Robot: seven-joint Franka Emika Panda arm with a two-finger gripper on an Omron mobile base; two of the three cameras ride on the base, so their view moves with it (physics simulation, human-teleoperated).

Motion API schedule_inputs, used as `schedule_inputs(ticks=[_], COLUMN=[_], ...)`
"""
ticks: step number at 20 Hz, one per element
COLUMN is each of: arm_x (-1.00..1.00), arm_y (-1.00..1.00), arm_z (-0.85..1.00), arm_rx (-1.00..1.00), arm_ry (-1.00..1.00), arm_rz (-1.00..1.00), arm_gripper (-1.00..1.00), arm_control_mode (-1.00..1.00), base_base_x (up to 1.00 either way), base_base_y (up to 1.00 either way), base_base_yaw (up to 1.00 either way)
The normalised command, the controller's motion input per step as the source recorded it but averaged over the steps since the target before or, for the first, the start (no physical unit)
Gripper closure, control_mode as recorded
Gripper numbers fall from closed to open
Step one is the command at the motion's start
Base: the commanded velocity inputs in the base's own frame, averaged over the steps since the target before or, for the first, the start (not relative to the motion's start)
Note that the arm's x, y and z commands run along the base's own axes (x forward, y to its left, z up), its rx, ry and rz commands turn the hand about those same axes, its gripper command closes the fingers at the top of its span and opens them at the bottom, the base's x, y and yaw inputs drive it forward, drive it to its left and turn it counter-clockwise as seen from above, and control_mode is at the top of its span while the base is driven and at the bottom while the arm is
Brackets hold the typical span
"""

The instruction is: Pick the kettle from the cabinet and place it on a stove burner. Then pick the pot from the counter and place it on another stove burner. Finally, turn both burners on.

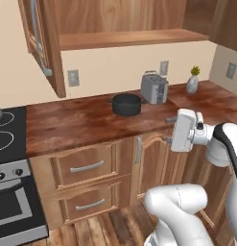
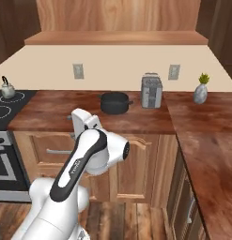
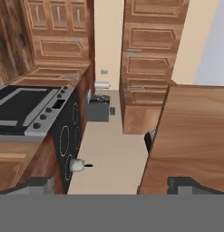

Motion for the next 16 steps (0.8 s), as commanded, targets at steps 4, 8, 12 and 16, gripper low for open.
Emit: schedule_inputs(ticks=[4,8,12,16], arm_x=[0.0,0.0,0.0,0.0], arm_y=[0.0,0.0,0.0,0.0], arm_z=[0.0,0.0,0.0,0.0], arm_rx=[0.0,0.0,0.0,0.0], arm_ry=[0.0,0.0,0.0,0.0], arm_rz=[0.0,0.0,0.0,0.0], arm_gripper=[-1.0,-1.0,-1.0,-1.0], arm_control_mode=[1.0,1.0,1.0,1.0], base_base_x=[0.57,0.67,0.65,0.59], base_base_y=[-0.4,-0.2,-0.12,-0.11], base_base_yaw=[0.03,0.03,0.02,0.03])
